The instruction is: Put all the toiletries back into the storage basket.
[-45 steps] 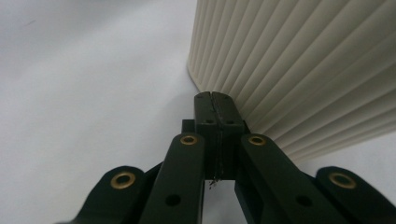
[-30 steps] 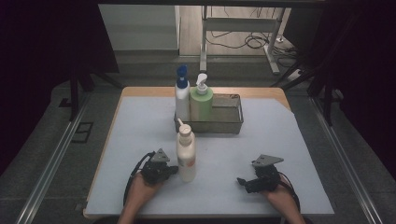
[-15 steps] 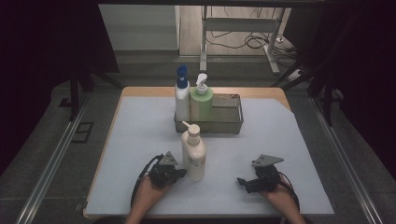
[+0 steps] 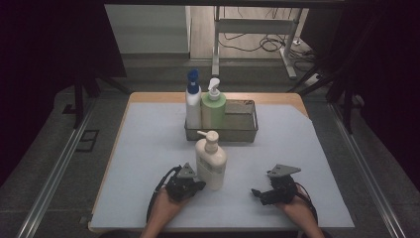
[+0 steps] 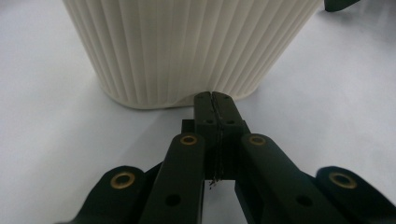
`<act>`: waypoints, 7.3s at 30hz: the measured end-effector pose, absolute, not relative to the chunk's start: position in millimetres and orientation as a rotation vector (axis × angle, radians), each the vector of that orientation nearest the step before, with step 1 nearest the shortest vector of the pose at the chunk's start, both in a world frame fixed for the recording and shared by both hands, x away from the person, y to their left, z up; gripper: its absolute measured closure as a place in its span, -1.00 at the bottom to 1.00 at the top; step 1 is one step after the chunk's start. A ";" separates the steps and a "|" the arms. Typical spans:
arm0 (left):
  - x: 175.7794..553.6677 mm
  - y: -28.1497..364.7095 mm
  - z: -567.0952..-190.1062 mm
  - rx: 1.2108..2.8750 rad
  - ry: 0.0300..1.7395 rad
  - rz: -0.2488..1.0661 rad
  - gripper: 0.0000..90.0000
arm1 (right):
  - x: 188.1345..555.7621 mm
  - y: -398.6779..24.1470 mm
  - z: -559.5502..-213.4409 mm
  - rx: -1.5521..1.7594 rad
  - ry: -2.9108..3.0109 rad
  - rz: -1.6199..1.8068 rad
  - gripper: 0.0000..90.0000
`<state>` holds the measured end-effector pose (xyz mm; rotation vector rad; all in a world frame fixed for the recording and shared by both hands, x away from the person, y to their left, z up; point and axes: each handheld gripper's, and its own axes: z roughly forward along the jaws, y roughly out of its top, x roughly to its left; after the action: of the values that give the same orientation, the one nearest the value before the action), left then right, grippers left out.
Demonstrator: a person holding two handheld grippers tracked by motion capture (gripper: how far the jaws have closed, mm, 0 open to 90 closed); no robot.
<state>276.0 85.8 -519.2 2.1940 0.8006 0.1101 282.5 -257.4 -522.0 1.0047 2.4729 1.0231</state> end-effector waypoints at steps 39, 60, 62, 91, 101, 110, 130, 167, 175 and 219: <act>243.5 129.5 -519.4 2.189 1.000 0.301 -0.60 | 279.1 -251.7 -508.4 0.955 2.524 1.003 -0.92; 242.7 129.6 -523.5 2.190 1.011 0.366 -0.73 | 277.1 -229.3 -480.3 0.894 2.538 1.123 -1.00; 242.7 129.5 -523.7 2.188 1.012 0.367 -0.73 | 277.4 -226.3 -477.7 0.886 2.540 1.133 -1.00; 242.7 129.7 -523.7 2.190 1.010 0.367 -0.73 | 288.8 -172.6 -445.7 0.816 2.559 1.232 -1.00; 242.7 129.5 -523.7 2.187 1.013 0.366 -0.73 | 291.6 -157.0 -439.4 0.828 2.538 1.261 -1.00; 242.7 129.7 -523.7 2.188 1.012 0.365 -0.73 | 293.3 -141.6 -432.8 0.787 2.529 1.248 -0.92; 242.6 129.6 -523.7 2.187 1.012 0.365 -0.73 | 303.6 -114.0 -421.9 0.834 2.477 1.266 -0.42; 242.7 129.6 -523.7 2.187 1.014 0.363 -0.73 | 303.9 -121.3 -398.9 0.747 2.516 1.176 -0.20; 242.7 129.6 -523.6 2.187 1.014 0.363 -0.73 | 307.9 -131.9 -387.1 0.777 2.513 1.200 -0.20; 242.8 129.7 -523.6 2.188 1.013 0.362 -0.73 | 365.9 -191.0 -321.1 0.961 2.316 1.172 -0.20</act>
<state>242.8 129.7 -523.6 2.1885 1.0129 0.3619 365.9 -191.0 -321.1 0.9605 2.3161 1.1719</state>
